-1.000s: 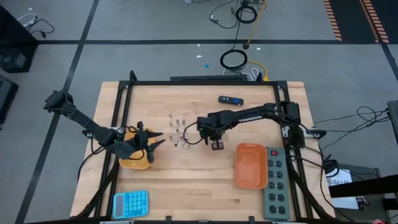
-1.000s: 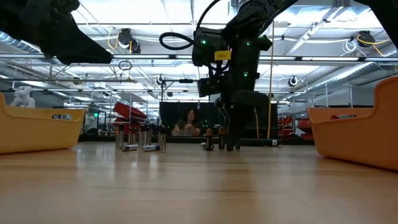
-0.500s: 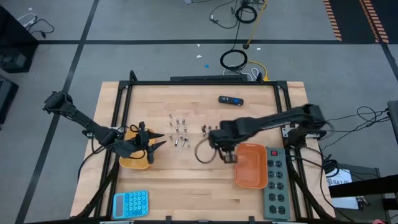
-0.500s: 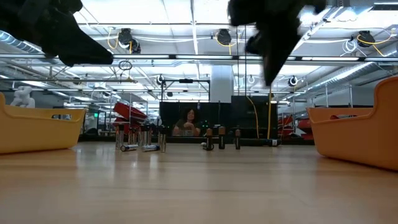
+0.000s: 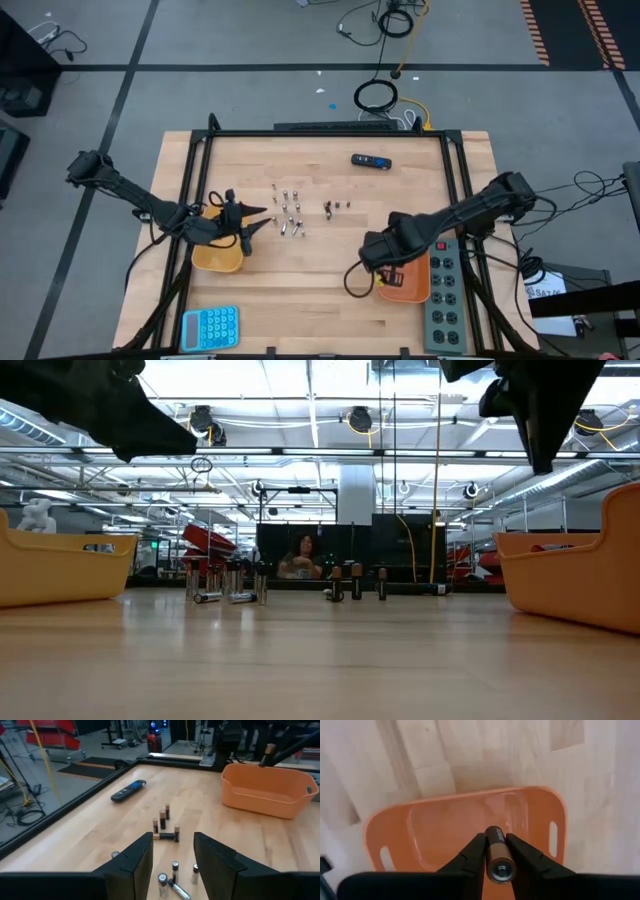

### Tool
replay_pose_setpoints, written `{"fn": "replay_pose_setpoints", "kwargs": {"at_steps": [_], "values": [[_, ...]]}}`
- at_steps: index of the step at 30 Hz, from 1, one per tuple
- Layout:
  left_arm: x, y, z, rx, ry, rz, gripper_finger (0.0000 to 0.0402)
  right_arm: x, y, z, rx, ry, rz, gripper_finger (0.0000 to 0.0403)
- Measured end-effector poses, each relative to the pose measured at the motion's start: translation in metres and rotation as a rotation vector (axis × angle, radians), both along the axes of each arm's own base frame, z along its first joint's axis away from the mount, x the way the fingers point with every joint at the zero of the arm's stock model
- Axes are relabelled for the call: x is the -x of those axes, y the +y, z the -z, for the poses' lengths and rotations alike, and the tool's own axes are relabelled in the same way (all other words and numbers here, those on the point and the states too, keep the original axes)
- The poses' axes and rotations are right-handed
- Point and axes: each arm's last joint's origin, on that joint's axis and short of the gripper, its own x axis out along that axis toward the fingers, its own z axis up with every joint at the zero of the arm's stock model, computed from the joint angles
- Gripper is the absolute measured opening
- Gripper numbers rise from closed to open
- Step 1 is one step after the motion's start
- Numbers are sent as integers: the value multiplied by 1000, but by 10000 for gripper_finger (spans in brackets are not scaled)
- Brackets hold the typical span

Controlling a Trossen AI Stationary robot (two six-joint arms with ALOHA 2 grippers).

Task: Sort batteries
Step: Put the black battery into the orange bin

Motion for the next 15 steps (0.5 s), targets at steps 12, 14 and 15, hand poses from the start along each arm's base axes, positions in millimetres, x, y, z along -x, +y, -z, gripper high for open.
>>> {"fn": "replay_pose_setpoints", "kwargs": {"at_steps": [12, 14, 15], "values": [[-2, -5, 4, 73, 18, 87, 153, 14, 10, 22, 17, 85, 81, 184], [-3, -8, 5, 83, 17, 96, 153, 14, 9, 35, 0, 80, 80, 186], [-3, -10, 6, 90, 19, 101, 153, 14, 8, 43, -3, 77, 74, 186]]}}
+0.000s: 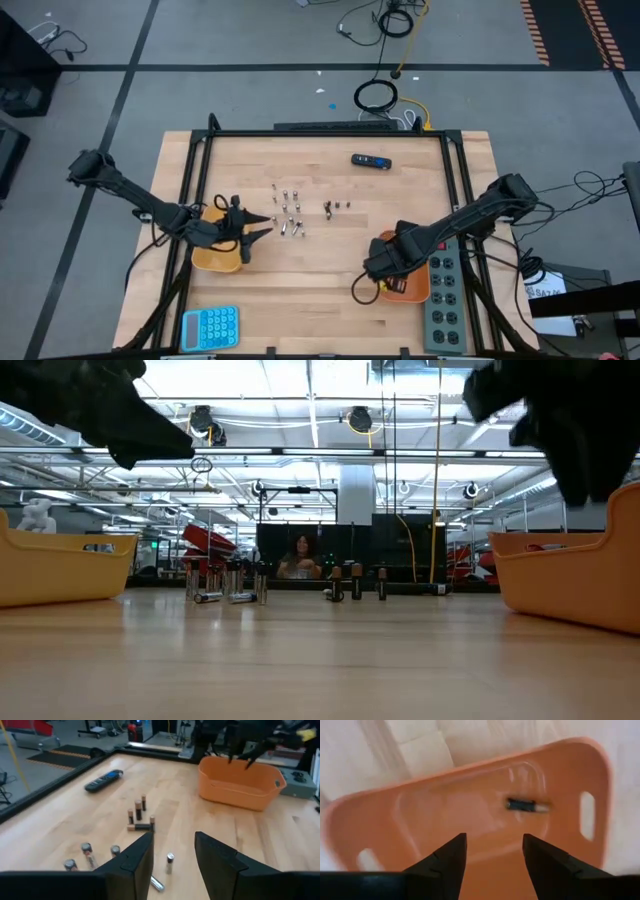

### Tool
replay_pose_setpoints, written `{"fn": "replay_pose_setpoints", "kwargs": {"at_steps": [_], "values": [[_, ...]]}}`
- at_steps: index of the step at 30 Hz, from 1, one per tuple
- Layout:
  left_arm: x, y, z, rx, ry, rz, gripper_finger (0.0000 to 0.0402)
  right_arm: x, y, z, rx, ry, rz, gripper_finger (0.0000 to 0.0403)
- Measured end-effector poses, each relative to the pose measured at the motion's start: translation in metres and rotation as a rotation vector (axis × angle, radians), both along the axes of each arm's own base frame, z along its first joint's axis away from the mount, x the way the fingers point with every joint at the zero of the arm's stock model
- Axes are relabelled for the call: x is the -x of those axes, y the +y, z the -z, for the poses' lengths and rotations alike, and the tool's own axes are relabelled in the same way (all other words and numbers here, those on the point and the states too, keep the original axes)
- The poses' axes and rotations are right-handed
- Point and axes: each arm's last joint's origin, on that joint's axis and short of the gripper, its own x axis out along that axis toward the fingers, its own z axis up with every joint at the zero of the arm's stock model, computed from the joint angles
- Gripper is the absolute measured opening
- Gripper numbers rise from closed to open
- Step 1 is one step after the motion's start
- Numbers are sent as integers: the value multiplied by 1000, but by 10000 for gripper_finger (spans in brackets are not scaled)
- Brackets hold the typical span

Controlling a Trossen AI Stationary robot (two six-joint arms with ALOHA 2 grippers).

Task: Sort batteries
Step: Put the black battery into the orange bin

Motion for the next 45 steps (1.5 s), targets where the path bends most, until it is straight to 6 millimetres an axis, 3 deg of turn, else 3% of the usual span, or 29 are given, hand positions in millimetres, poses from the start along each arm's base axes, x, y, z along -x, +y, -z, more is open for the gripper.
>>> {"fn": "replay_pose_setpoints", "kwargs": {"at_steps": [6, 12, 16, 22, 27, 31, 35, 39, 45], "values": [[-6, -19, 7, 39, -28, 57, 153, 0, -15, 42, -19, -43, 26, 171], [-12, -33, 15, 50, -47, 74, 153, 9, -43, 86, -7, -65, 86, 160], [-15, -35, 22, 69, -29, 56, 153, 14, -66, 93, 42, -37, 91, 157], [-16, -34, 24, 69, -32, 16, 153, -3, -98, 82, 240, -89, 24, 157], [-16, -34, 24, 68, -38, 3, 153, -16, -117, 70, 173, -122, 4, 157], [-16, -34, 24, 73, -39, 2, 153, -21, -119, 52, 117, -79, -8, 157], [-16, -34, 24, 76, -36, 10, 153, -25, -112, 15, 119, -7, -32, 157], [-16, -34, 25, 22, -19, 31, 153, -40, -108, -18, 114, -118, -47, 157], [-16, -31, 22, -27, -51, -70, 153, -62, -122, -21, 151, -309, -141, 166]]}}
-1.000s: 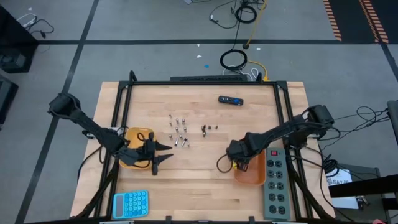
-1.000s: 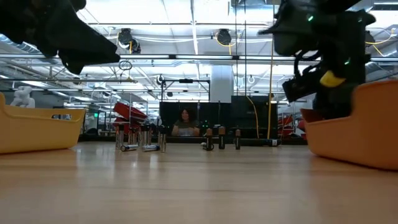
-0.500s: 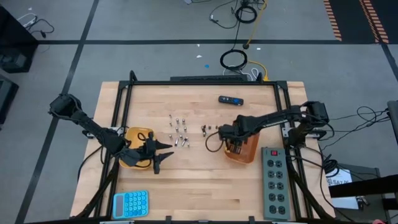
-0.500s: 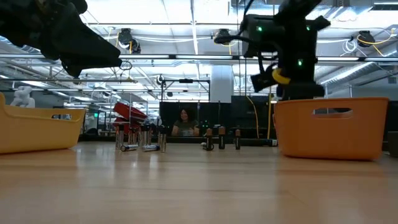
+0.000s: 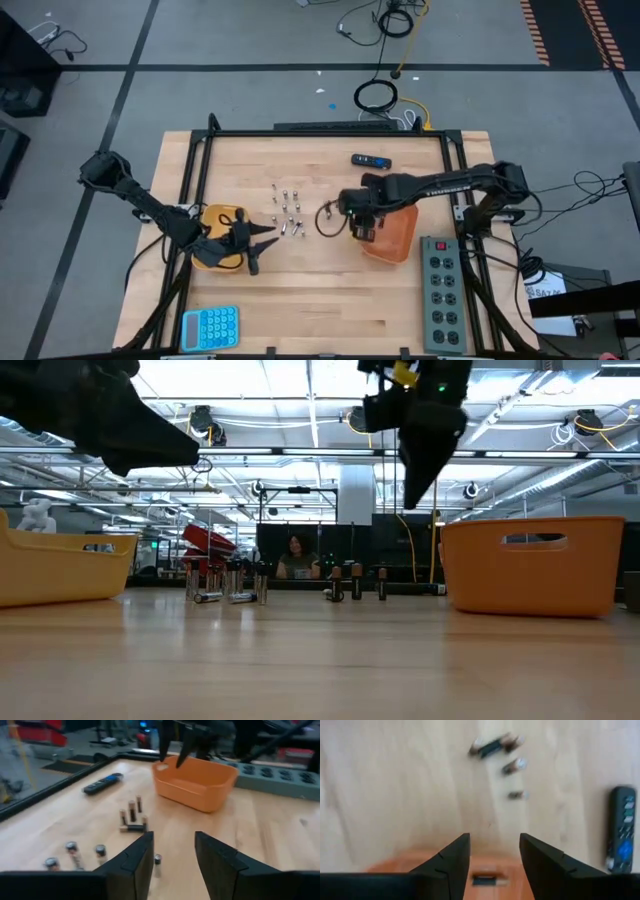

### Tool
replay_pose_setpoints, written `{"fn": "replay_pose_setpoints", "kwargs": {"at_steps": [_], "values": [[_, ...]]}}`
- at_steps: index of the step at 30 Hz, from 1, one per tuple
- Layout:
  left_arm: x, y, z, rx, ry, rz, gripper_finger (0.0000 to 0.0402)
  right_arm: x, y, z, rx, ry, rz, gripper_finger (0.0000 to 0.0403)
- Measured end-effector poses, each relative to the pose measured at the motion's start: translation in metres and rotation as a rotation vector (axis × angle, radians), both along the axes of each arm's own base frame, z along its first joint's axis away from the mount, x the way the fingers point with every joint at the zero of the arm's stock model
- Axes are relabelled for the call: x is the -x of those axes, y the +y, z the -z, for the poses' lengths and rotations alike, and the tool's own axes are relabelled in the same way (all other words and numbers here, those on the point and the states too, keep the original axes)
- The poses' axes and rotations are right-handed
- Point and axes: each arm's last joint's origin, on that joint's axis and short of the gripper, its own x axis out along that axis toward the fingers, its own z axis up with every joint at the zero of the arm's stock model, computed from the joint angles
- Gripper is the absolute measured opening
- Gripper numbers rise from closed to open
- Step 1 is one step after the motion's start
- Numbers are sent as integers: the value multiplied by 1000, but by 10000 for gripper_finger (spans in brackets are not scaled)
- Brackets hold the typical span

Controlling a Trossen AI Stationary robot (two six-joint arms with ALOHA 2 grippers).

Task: Sort batteries
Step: Put the black battery into the orange bin

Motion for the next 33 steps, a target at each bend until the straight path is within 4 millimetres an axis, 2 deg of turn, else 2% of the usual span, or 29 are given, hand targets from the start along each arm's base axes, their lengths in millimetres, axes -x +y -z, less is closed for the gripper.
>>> {"fn": "replay_pose_setpoints", "kwargs": {"at_steps": [4, 9, 18, 28, 33], "values": [[0, 0, -1, 50, -22, -15, 153, -7, -19, 7, 12, -7, 20, 186], [0, -1, -1, 61, -19, 5, 153, -20, -36, 31, -12, 22, 1, 211], [-2, 0, 6, 37, 21, 2, 153, -35, -54, 61, 3, 55, -48, 237], [-7, 5, 12, 1, 67, 0, 153, -38, -75, 90, -33, 127, -42, 239], [-7, 5, 12, -28, 76, 8, 153, -42, -82, 104, -59, 130, -37, 214]]}}
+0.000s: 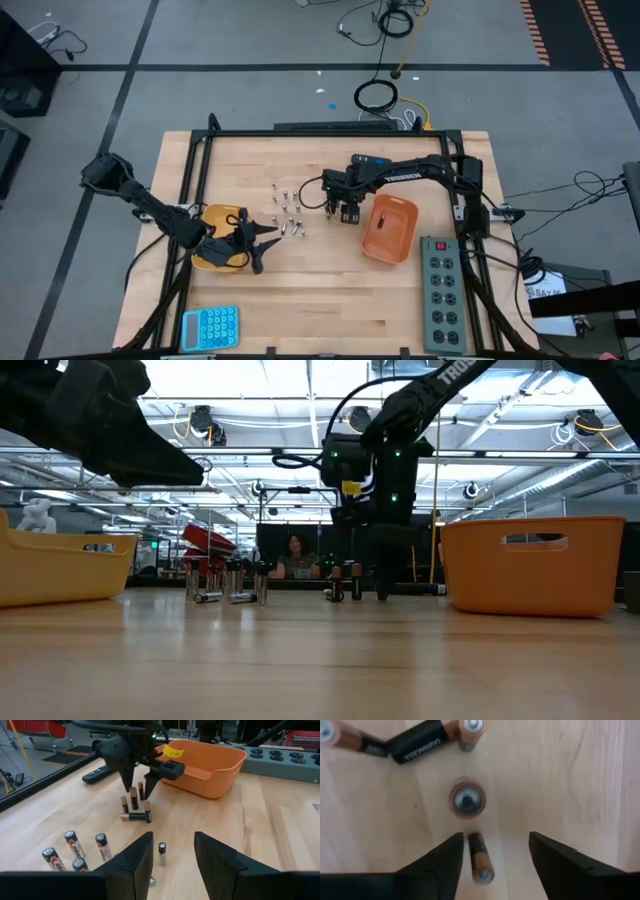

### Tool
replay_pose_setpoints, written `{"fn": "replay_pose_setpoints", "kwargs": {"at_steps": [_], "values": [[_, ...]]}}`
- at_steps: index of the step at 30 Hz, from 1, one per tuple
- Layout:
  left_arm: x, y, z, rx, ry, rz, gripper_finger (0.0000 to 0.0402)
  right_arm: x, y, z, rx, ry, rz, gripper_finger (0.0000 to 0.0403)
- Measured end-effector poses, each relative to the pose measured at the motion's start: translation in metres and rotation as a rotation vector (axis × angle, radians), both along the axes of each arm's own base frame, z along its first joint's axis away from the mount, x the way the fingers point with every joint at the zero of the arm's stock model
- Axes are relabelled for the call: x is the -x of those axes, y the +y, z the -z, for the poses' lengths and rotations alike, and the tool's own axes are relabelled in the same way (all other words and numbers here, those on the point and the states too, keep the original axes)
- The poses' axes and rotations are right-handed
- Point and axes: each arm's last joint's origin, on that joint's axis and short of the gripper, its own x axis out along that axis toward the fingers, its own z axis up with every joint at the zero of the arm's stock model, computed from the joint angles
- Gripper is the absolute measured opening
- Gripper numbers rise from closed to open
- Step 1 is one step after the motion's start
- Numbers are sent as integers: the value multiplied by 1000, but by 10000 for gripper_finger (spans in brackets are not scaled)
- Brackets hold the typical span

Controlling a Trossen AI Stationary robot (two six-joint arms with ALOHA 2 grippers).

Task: Sort batteries
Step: Put the black battery into the orange bin

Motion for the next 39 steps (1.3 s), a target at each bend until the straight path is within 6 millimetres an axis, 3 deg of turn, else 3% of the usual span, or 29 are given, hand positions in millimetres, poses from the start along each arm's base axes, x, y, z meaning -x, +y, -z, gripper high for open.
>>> {"fn": "replay_pose_setpoints", "kwargs": {"at_steps": [6, 12, 14, 18, 24, 27, 29, 31, 36, 39], "values": [[0, 0, 0, -40, 12, 13, 153, -2, -1, 6, -26, 0, -25, 144], [1, 0, 2, -53, 31, 14, 153, 1, -1, 6, -47, 26, -40, 24], [1, 0, 2, -56, 34, 14, 153, 1, -1, 4, -50, 25, -44, 17], [1, 0, 2, -80, 38, 23, 153, 2, 3, -20, -5, 106, -48, 17], [-2, 5, 1, -82, 46, 34, 153, 7, 37, -116, 221, 87, -52, 17], [-5, 9, 2, -68, 60, 48, 153, 25, 61, -145, 213, 135, 16, 16], [-7, 13, 2, -76, 63, 28, 153, 36, 73, -143, 123, 202, 79, 17], [-8, 17, 2, -104, 73, 9, 153, 41, 82, -129, 57, 271, 111, 37], [-10, 21, 2, -120, 82, -5, 153, 52, 102, -90, 59, 361, 104, 141], [-10, 21, 2, -132, 85, 2, 153, 54, 107, -80, 71, 363, 110, 199]]}}
